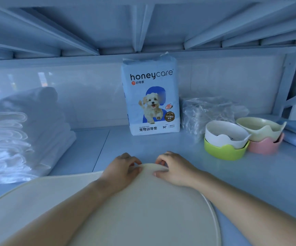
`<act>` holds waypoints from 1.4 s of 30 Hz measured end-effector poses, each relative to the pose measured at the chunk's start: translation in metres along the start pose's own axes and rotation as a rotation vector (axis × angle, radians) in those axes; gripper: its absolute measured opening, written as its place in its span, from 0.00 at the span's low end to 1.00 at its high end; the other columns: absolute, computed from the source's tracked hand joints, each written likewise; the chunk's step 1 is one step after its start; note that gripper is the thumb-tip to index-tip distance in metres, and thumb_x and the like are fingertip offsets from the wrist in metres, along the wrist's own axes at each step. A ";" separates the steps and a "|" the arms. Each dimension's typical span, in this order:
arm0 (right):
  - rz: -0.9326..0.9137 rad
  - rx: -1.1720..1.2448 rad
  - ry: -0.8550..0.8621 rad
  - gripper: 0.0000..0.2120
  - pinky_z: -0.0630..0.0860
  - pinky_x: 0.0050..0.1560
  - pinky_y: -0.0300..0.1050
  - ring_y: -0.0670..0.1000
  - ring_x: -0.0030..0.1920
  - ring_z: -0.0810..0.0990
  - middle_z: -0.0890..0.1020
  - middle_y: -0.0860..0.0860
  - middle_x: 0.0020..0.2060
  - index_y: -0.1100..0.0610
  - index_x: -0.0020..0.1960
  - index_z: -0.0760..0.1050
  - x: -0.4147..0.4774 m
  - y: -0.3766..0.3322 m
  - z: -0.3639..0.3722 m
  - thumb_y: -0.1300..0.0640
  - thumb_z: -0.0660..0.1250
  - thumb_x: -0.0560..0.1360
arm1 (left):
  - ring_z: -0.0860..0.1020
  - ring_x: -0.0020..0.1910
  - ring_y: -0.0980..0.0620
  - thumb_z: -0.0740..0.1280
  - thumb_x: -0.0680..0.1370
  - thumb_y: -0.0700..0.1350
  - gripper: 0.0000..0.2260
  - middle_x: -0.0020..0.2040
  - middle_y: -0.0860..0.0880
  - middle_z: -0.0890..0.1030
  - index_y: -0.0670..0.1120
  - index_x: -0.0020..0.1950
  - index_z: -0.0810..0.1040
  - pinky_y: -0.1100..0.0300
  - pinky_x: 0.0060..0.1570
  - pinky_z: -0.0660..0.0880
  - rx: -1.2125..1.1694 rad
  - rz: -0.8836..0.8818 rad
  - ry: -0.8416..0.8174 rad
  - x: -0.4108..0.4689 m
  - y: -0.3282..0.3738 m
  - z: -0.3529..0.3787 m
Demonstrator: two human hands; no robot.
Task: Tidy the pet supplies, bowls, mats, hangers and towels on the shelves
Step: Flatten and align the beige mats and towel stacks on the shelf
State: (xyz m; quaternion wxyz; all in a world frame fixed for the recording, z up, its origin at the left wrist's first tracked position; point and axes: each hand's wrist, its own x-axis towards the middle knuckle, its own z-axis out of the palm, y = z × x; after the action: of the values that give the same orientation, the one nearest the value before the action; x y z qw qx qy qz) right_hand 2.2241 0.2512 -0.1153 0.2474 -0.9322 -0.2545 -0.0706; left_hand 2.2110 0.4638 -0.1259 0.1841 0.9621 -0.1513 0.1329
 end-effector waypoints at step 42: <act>-0.031 -0.145 -0.084 0.13 0.71 0.58 0.48 0.50 0.57 0.71 0.72 0.50 0.54 0.54 0.54 0.75 0.010 -0.082 0.028 0.46 0.65 0.74 | 0.73 0.60 0.49 0.60 0.80 0.49 0.15 0.63 0.51 0.71 0.53 0.67 0.71 0.52 0.59 0.71 0.208 -0.091 -0.108 -0.089 -0.051 -0.070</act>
State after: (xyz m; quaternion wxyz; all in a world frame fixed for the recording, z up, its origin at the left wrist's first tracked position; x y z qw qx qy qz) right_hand 2.1908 0.3313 -0.1024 0.1675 -0.9457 -0.2734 -0.0536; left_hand 2.1323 0.5585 -0.1067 0.0810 0.9876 -0.1024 0.0873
